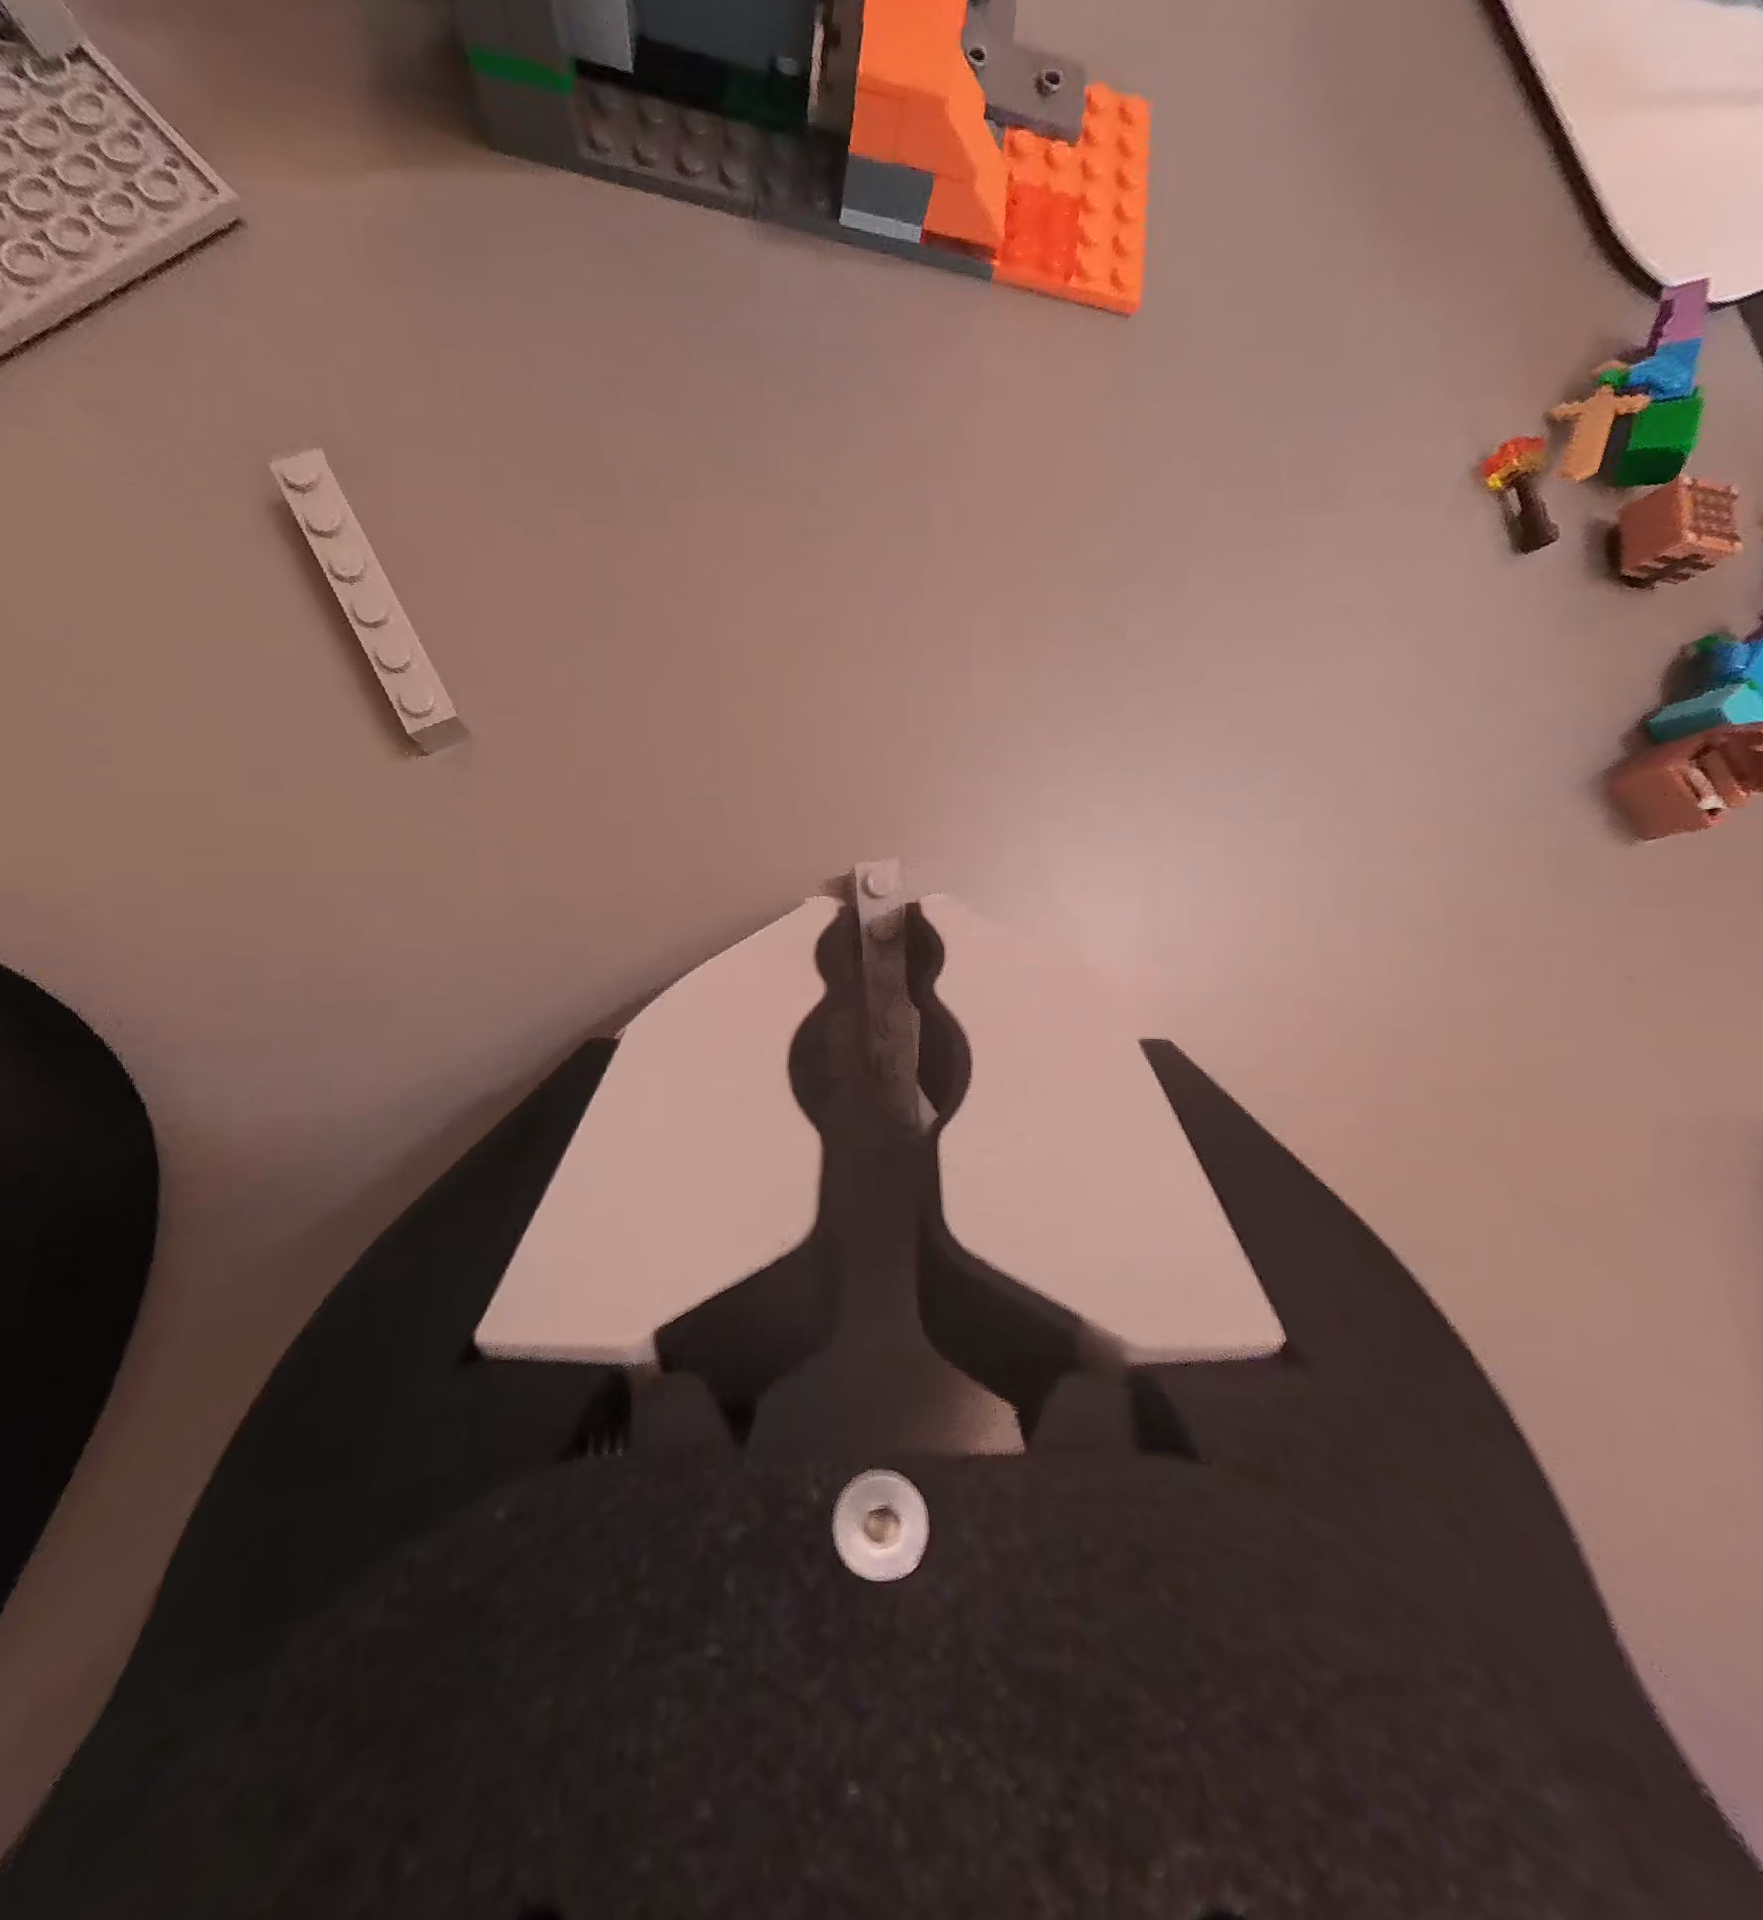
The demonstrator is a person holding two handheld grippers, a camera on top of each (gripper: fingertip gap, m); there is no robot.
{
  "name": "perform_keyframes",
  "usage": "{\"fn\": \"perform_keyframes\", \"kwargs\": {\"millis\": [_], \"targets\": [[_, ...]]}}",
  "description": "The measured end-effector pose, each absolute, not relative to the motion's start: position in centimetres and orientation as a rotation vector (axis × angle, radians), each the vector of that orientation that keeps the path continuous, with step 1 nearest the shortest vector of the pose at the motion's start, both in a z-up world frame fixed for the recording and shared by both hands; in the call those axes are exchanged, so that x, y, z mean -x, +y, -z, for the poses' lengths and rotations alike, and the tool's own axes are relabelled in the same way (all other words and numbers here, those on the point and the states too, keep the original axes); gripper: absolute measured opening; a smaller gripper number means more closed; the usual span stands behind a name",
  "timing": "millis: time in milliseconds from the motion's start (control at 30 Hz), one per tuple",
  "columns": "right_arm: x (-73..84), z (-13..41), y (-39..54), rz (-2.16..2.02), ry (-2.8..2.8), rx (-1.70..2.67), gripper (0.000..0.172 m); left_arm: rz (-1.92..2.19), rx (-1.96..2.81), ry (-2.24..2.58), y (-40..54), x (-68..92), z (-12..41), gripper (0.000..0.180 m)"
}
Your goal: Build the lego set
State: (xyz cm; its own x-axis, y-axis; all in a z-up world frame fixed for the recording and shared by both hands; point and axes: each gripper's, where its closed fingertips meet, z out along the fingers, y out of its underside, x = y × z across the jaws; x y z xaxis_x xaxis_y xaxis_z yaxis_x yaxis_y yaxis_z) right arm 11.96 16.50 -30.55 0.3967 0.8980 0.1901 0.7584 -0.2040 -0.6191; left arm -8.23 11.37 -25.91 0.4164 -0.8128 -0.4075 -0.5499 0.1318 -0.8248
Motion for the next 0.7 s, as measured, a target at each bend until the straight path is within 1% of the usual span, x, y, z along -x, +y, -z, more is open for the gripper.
{"fn": "perform_keyframes", "kwargs": {"millis": [233, 367, 500, 700], "targets": [[-11.8, 30.3, 16.0, -0.317, -1.395, 1.998, 0.008, 0.279, 1.539, 1.274, 11.3, 8.2, 26.2, 0.0], [-11.0, 29.2, 15.3, -0.386, -1.378, 1.959, 0.008, 0.276, 1.534, 1.28, 11.2, 8.1, 26.2, 0.0], [-7.5, 26.3, 12.8, -0.546, -1.407, 1.808, 0.008, 0.298, 1.513, 1.292, 10.9, 7.9, 26.1, 0.0], [1.0, 21.1, 7.1, -0.905, -1.421, 1.478, 0.008, 0.555, 1.471, 1.276, 8.5, 6.0, 24.5, 0.013]]}}
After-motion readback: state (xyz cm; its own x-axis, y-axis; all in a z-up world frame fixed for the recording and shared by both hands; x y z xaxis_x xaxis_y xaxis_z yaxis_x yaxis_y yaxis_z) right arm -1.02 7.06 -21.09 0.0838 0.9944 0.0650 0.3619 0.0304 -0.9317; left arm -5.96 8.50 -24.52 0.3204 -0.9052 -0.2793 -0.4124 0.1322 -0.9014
